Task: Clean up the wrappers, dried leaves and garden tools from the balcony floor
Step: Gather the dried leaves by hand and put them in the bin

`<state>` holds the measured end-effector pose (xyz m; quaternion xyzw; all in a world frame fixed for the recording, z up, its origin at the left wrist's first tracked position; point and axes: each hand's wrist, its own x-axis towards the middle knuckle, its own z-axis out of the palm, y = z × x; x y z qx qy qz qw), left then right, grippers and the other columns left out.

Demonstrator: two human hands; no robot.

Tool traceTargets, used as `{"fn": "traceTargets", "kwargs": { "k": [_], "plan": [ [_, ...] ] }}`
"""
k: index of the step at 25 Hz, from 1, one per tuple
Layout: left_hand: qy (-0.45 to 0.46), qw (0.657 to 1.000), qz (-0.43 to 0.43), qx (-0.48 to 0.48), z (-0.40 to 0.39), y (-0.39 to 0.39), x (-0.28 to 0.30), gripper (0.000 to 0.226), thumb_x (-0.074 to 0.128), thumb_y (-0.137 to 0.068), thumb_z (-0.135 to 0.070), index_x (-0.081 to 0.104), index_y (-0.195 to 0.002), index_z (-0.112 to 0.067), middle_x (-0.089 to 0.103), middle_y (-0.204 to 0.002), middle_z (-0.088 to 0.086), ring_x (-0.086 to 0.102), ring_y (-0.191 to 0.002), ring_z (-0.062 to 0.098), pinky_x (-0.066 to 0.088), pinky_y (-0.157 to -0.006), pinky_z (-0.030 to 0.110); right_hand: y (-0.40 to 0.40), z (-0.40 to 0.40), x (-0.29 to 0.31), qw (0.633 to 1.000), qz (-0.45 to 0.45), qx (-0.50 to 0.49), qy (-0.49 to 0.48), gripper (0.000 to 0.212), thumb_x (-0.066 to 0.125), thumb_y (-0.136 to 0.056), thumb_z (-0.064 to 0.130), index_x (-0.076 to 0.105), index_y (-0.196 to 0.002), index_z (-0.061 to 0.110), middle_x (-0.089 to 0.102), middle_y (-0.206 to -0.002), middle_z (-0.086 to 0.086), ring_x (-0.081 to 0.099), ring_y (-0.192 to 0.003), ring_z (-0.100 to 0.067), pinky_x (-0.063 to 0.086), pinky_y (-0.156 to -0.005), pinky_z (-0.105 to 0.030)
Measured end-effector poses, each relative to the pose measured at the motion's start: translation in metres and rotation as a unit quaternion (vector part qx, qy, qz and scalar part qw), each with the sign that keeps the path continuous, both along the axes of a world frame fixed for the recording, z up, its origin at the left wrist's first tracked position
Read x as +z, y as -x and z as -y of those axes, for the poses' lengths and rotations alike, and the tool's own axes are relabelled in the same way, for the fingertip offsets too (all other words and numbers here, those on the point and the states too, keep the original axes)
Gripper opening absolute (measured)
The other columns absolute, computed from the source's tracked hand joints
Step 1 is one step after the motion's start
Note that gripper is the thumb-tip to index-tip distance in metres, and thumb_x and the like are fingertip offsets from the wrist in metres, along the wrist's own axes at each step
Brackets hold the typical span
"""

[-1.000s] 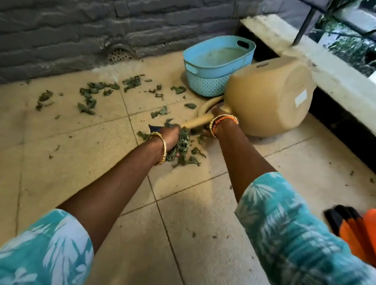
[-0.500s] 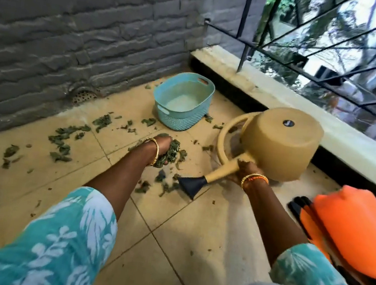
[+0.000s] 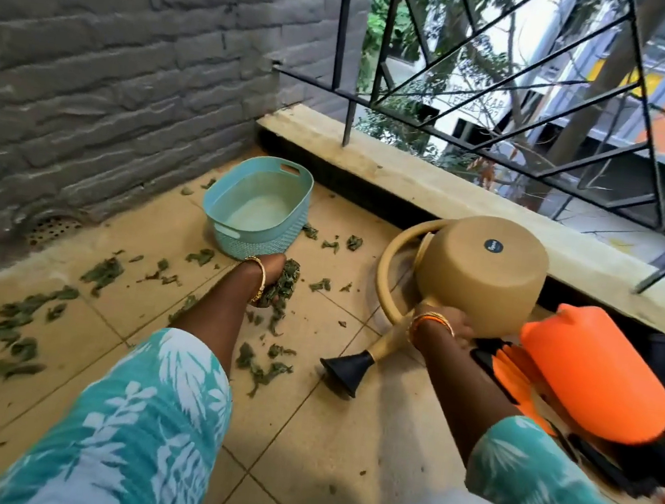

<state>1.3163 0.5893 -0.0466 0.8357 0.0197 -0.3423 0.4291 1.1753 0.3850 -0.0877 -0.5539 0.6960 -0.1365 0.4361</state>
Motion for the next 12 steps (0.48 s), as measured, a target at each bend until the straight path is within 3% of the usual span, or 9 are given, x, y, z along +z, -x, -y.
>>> {"fn": "traceTargets", "kwargs": {
  "k": [2, 3, 4, 7, 9, 12],
  "plan": [
    [0.002, 1.0, 0.019, -0.015, 0.012, 0.0, -0.002, 0.042, 0.035, -0.093, -0.029, 0.056, -0.113, 0.002, 0.06, -0.114, 0.024, 0.058, -0.088, 0.03, 0.051, -0.081, 0.035, -0.006, -0.012, 0.016, 0.99, -0.09, 0.058, 0.093, 0.071, 0.071, -0.077, 0.03, 0.033, -0.131, 0.004, 0.034, -0.136, -0.02, 0.036, -0.124, -0.037, 0.032, -0.102, -0.046],
    [-0.002, 0.999, 0.025, -0.026, 0.016, 0.004, 0.002, 0.047, 0.036, -0.094, -0.03, 0.051, -0.124, 0.003, 0.058, -0.118, 0.023, 0.058, -0.093, 0.031, 0.049, -0.081, 0.033, -0.011, -0.018, 0.023, 0.98, -0.106, 0.092, 0.145, 0.066, 0.069, -0.078, 0.032, 0.036, -0.128, 0.006, 0.035, -0.133, -0.02, 0.037, -0.121, -0.037, 0.033, -0.101, -0.047],
    [-0.011, 0.998, 0.039, -0.037, 0.02, 0.008, 0.007, 0.049, 0.037, -0.096, -0.031, 0.047, -0.131, 0.003, 0.057, -0.122, 0.021, 0.057, -0.099, 0.031, 0.047, -0.082, 0.032, -0.019, -0.022, 0.031, 0.968, -0.109, 0.124, 0.188, 0.057, 0.067, -0.08, 0.032, 0.041, -0.124, 0.006, 0.038, -0.13, -0.019, 0.039, -0.119, -0.036, 0.034, -0.1, -0.047],
    [-0.01, 0.997, 0.071, -0.027, 0.027, 0.003, 0.019, 0.058, 0.037, -0.098, -0.036, 0.036, -0.142, 0.001, 0.037, -0.148, 0.021, 0.04, -0.132, 0.034, 0.034, -0.106, 0.038, -0.058, -0.028, 0.054, 0.95, -0.045, 0.22, 0.218, 0.038, 0.061, -0.083, 0.026, 0.057, -0.114, 0.004, 0.049, -0.121, -0.018, 0.048, -0.112, -0.035, 0.043, -0.096, -0.042],
    [0.0, 0.997, 0.077, -0.019, 0.029, -0.007, 0.03, 0.065, 0.036, -0.097, -0.043, 0.032, -0.145, 0.0, 0.032, -0.151, 0.02, 0.035, -0.136, 0.034, 0.031, -0.112, 0.039, -0.087, -0.03, 0.079, 0.933, -0.005, 0.278, 0.229, 0.034, 0.062, -0.079, 0.02, 0.062, -0.109, 0.004, 0.059, -0.113, -0.017, 0.056, -0.104, -0.033, 0.05, -0.088, -0.038],
    [0.01, 0.997, 0.074, -0.002, 0.021, -0.025, 0.036, 0.067, 0.037, -0.092, -0.048, 0.041, -0.14, -0.001, 0.045, -0.142, 0.022, 0.048, -0.126, 0.037, 0.039, -0.106, 0.044, -0.122, -0.038, 0.106, 0.916, 0.05, 0.339, 0.208, 0.026, 0.06, -0.081, 0.013, 0.065, -0.105, 0.003, 0.065, -0.107, -0.017, 0.061, -0.099, -0.031, 0.053, -0.086, -0.037]
  ]
}}
